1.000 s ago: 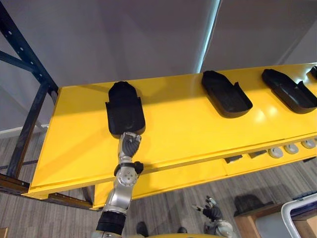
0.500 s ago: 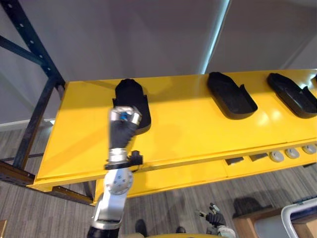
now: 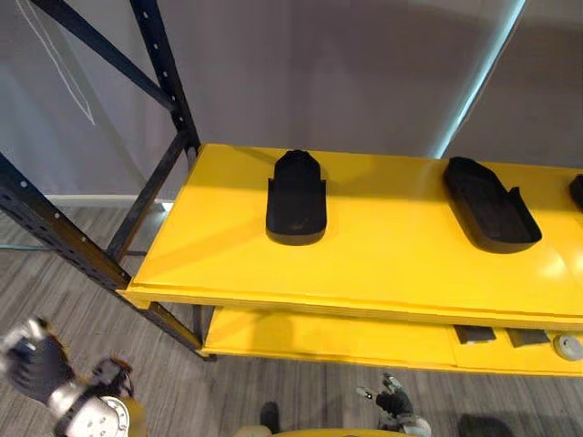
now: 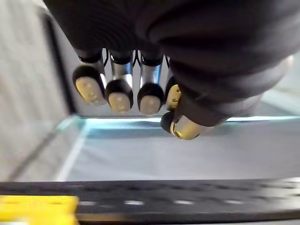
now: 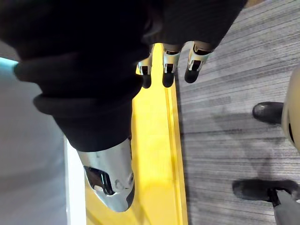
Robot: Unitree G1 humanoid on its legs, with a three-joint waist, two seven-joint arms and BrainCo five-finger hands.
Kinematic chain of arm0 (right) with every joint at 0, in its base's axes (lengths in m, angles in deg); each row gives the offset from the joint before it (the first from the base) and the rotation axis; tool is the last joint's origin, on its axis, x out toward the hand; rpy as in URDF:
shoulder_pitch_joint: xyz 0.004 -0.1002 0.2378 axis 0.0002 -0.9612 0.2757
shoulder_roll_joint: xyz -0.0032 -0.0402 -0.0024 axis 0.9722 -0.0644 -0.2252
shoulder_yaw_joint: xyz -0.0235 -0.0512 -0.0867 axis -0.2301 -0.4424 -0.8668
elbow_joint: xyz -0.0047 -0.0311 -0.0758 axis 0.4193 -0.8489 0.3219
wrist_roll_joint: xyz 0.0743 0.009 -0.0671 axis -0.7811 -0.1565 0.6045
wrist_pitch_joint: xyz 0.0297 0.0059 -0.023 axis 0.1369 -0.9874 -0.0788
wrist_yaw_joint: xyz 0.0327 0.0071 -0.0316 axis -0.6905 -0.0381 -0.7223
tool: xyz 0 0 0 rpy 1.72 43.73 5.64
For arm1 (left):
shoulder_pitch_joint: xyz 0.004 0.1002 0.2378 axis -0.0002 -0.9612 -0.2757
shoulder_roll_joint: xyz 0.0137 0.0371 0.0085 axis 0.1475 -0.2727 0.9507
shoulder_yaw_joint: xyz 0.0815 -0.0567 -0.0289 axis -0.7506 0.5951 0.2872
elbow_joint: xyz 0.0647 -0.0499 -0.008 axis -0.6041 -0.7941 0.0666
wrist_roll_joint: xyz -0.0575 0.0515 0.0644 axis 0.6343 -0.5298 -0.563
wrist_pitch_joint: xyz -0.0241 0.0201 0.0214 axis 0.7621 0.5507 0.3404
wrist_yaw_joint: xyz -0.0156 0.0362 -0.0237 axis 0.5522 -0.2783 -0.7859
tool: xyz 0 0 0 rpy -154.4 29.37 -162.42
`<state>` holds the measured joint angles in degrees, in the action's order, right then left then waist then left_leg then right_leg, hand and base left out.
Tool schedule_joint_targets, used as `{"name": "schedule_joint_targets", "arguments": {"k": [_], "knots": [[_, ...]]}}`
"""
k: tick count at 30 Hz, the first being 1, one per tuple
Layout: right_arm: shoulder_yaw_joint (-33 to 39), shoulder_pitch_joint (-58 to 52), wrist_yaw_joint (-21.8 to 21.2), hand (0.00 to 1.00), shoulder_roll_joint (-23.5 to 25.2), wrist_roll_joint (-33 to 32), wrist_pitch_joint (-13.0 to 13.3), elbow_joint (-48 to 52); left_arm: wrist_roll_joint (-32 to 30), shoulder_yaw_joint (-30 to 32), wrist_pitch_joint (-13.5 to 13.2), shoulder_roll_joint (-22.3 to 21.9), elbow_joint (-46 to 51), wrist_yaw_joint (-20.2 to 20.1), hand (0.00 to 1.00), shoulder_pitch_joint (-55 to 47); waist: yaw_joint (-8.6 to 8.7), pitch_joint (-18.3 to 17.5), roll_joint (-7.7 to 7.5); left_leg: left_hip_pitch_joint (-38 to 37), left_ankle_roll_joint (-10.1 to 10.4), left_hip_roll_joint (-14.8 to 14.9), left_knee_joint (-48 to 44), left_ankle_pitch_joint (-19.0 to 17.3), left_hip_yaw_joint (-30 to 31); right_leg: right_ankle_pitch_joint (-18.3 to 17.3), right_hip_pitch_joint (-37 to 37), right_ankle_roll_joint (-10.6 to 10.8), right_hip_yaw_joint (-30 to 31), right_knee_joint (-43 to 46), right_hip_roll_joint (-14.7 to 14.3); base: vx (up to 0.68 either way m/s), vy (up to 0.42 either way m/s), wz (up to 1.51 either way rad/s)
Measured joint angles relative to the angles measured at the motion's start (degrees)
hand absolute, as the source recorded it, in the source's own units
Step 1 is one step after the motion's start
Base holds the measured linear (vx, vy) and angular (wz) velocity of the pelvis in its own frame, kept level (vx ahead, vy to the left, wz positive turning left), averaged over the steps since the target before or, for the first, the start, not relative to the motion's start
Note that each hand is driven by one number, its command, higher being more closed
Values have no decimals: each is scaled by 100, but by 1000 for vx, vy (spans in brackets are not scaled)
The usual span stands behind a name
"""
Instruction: Walk over and take plastic housings, then place them on the shelf
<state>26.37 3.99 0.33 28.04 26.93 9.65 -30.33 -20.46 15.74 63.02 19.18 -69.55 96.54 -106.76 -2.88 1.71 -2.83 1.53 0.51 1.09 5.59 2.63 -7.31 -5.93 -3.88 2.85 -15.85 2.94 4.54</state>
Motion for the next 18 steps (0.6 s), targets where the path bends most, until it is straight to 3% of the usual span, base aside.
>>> {"name": "schedule_joint_targets", "arguments": {"k": [3,7,18], "knots": [[4,23,-14,0,8,-1,-27,179,-15,-226,385,55,-1870,-679,0,148,34,-19,-29,-151,-18,-14,-3,56,-83,-61,-13,10,83,125,44,64,14,-12],[7,14,-17,0,17,-1,-28,226,-38,-516,461,145,-3315,-1078,0,430,39,-36,-55,-255,-47,-30,2,26,-221,-131,-32,28,206,210,73,17,21,-16],[387,-88,40,0,3,-8,-25,38,-826,-1122,459,204,-4348,-1315,0,1043,54,-28,147,-345,-16,-4,36,-15,-480,-175,82,23,470,272,55,-21,7,-11]]}}
